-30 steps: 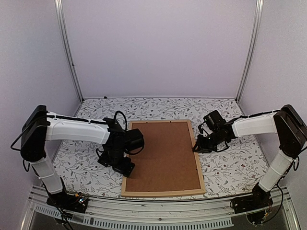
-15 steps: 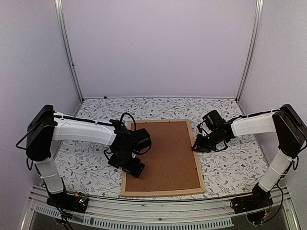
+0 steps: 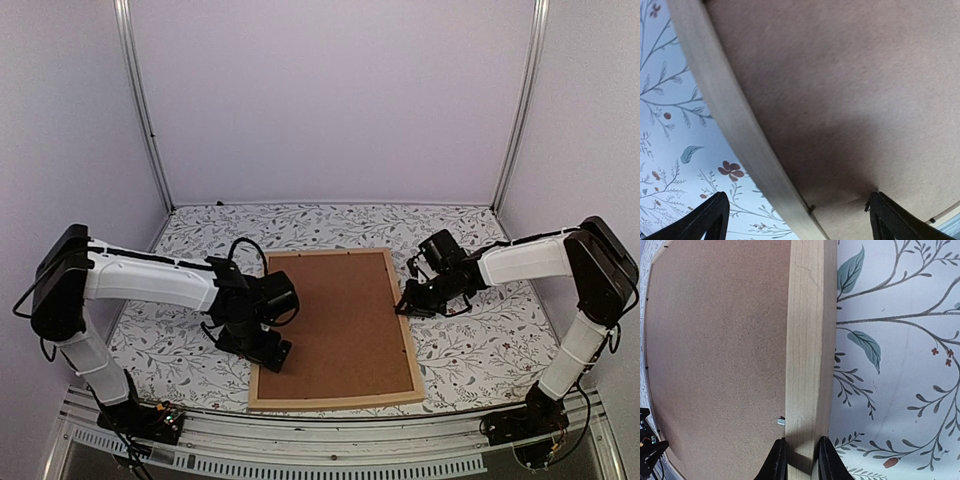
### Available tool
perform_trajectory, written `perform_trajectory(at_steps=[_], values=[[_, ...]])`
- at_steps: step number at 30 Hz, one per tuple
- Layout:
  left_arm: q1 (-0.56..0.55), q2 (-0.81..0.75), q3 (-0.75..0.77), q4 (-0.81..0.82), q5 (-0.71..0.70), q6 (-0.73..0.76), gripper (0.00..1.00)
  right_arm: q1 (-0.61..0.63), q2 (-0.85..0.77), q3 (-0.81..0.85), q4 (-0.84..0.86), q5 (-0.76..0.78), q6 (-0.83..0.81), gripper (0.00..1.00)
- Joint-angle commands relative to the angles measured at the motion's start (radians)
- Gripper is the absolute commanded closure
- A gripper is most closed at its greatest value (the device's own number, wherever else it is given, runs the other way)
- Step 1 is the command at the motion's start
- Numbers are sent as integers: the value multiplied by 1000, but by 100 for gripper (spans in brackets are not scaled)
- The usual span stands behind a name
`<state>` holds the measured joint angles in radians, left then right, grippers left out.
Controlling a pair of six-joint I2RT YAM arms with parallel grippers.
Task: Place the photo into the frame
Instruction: Press the fastener onto the backboard.
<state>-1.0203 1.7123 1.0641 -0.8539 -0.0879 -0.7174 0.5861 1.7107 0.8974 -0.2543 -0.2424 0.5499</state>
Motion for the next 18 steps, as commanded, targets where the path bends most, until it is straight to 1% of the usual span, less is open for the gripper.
perform_trajectory(at_steps=[1,8,18], values=[[38,-78,-69,-2,-24,-37,0,32,78,-34,-44,-30,-9,91],[80,-165,-110,-3,-14,-51,0,32,80,-31,-43,-30,-9,92],[104,-195,-135,-66,-19,-56,0,31,81,-31,-46,-26,-8,92]])
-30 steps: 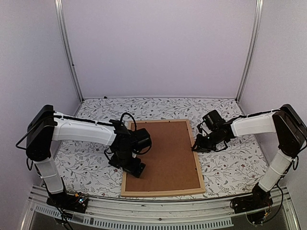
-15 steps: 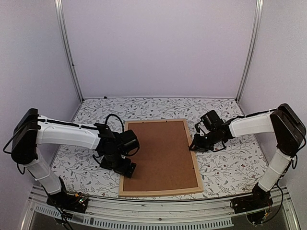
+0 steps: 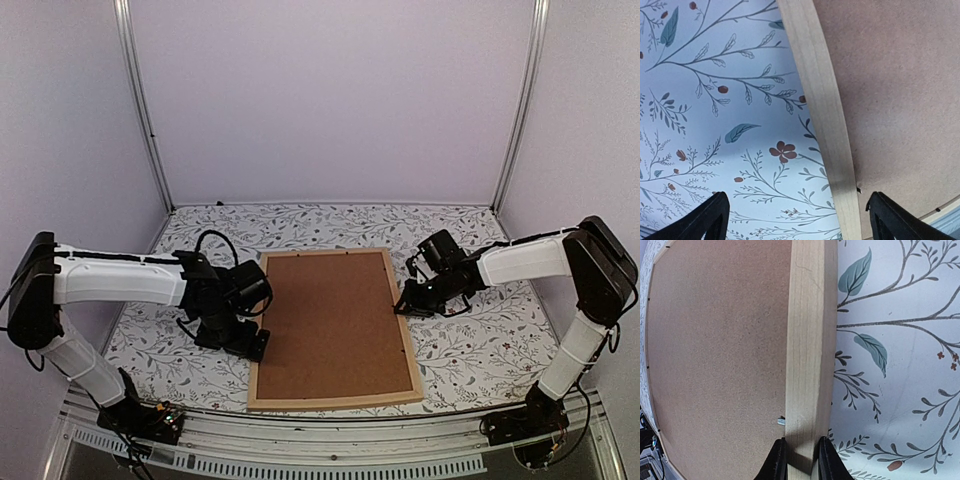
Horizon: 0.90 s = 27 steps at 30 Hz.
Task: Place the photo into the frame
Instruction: Press the fastener onto the backboard.
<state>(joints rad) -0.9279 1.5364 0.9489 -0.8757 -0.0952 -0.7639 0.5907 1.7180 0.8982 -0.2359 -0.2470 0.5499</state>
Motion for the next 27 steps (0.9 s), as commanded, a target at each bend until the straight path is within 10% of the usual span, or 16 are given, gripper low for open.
perform_trajectory(at_steps=[1,27], values=[[12,-20,-23,-49,-13,-11,0,27,74,-30,-65,-24,-7,91],[13,41,-38,9,18,13,0,27,71,-33,-65,-27,-3,92]])
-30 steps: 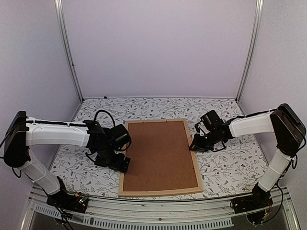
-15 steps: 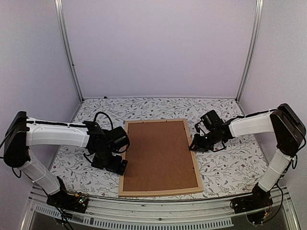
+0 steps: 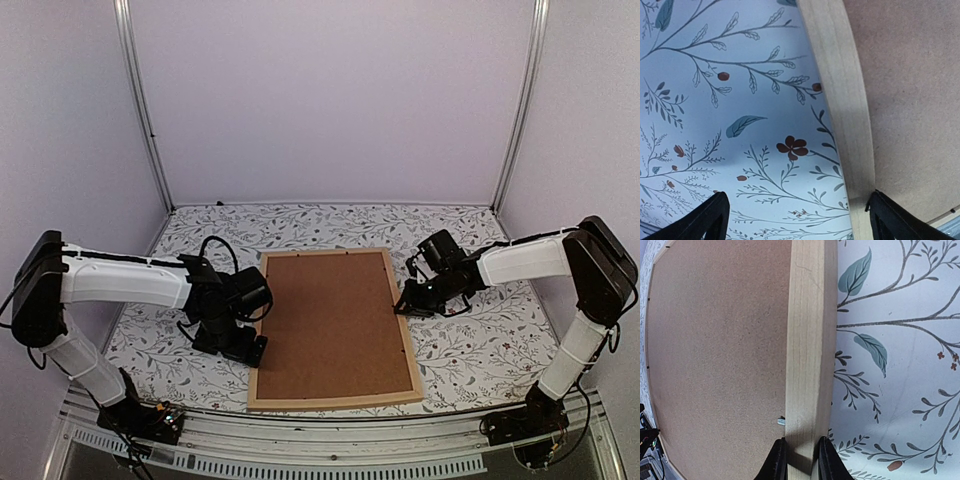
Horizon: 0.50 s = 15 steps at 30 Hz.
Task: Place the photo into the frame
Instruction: Press the fastener onto the backboard.
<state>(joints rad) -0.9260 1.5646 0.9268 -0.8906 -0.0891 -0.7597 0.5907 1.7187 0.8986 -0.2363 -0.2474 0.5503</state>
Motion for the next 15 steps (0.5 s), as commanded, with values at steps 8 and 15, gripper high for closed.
perform_trajectory(at_steps=[8,15], values=[[7,46,-15,52,32,17,0,29,70,-35,-65,-25,-3,92],[-13,95,13,56,34,20,0,29,73,-35,-64,-27,-3,92]])
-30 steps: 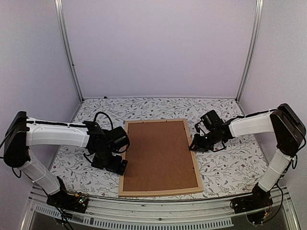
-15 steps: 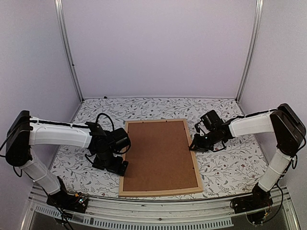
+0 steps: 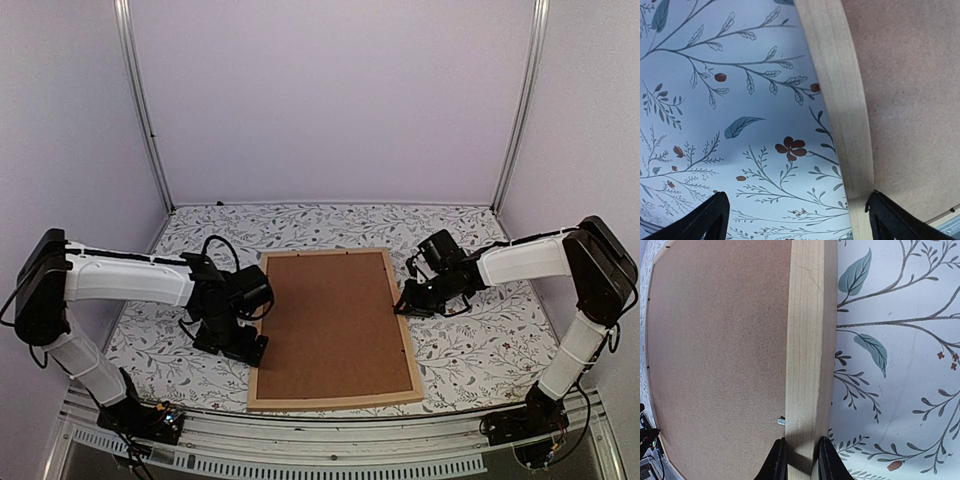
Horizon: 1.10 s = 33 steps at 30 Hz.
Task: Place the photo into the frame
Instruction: Press the fastener onto the backboard.
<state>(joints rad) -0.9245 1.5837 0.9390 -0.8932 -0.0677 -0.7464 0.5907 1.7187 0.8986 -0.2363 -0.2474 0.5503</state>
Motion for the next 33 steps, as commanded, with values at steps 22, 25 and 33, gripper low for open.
perform_trajectory(at_steps=[22,25,33], values=[[-125,232,95,9,-25,-48,0,29,82,-44,-56,-33,-3,92],[-126,233,101,3,-34,-48,0,29,81,-48,-52,-34,-3,92],[-88,145,145,-16,-85,-27,0,29,82,-51,-48,-33,-4,92]])
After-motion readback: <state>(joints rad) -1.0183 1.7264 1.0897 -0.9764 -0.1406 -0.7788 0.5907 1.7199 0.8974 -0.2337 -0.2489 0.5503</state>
